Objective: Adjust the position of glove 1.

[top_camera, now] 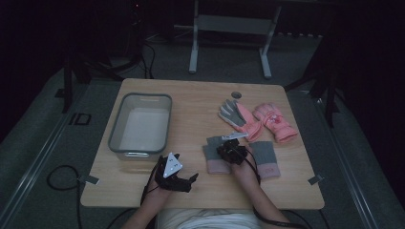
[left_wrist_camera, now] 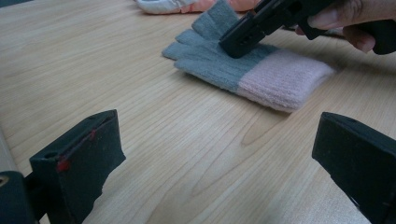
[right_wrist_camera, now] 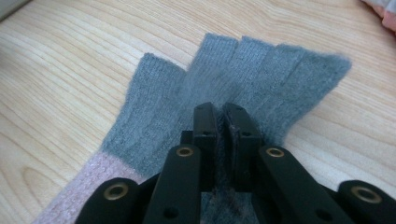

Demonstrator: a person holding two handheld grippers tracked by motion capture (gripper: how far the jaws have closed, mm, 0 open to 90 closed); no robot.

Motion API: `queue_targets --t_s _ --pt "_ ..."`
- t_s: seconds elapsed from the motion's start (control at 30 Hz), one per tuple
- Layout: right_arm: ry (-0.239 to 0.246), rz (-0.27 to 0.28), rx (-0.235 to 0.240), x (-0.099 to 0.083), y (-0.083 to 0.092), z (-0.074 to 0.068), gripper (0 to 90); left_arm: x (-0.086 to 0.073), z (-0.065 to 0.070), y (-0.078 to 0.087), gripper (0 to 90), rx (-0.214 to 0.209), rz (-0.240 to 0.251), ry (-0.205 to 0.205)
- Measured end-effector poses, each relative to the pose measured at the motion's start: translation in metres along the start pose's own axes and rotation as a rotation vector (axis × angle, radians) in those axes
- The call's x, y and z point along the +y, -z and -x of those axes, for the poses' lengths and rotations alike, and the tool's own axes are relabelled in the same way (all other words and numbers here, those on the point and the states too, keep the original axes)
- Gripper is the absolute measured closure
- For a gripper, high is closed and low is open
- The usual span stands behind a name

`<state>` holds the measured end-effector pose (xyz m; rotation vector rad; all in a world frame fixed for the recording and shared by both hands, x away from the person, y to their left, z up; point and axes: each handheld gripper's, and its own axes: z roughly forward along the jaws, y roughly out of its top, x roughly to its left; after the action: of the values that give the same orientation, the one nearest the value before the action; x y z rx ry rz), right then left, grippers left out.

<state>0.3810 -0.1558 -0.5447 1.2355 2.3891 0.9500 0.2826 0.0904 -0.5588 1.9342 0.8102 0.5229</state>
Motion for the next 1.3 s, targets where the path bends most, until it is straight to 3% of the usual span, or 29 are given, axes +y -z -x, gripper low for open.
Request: queue_targets --t_s 0.17,0.37,0.5,0.6,0.73,0.93,1.3 --pt "0.006 0.002 -0.007 0.0 0.001 0.001 71.9 0.0 0.0 0.0 1.3 -0.001 -0.001 0.0" --pt "0.072 0.035 -0.013 0.007 0.021 0.004 63.3 0.0 0.0 0.0 1.3 -0.003 -0.002 0.001" --pt "0.153 0.074 0.008 0.013 0.045 0.018 62.2 0.0 0.0 0.0 1.3 -0.003 -0.002 0.0" --pt "0.182 0.111 0.034 0.014 0.067 0.036 62.6 0.0 0.0 0.0 1.3 -0.001 -0.003 0.0" --pt "0.215 0.127 0.031 0.01 0.087 0.06 65.0 0.0 0.0 0.0 1.3 0.001 -0.003 0.001" --pt "0.218 0.09 0.013 -0.008 0.1 0.087 66.8 0.0 0.0 -0.001 1.3 0.001 -0.01 0.006" --pt "0.168 0.035 0.015 -0.051 0.096 0.112 64.7 0.0 0.0 -0.001 1.3 0.004 -0.01 0.008"
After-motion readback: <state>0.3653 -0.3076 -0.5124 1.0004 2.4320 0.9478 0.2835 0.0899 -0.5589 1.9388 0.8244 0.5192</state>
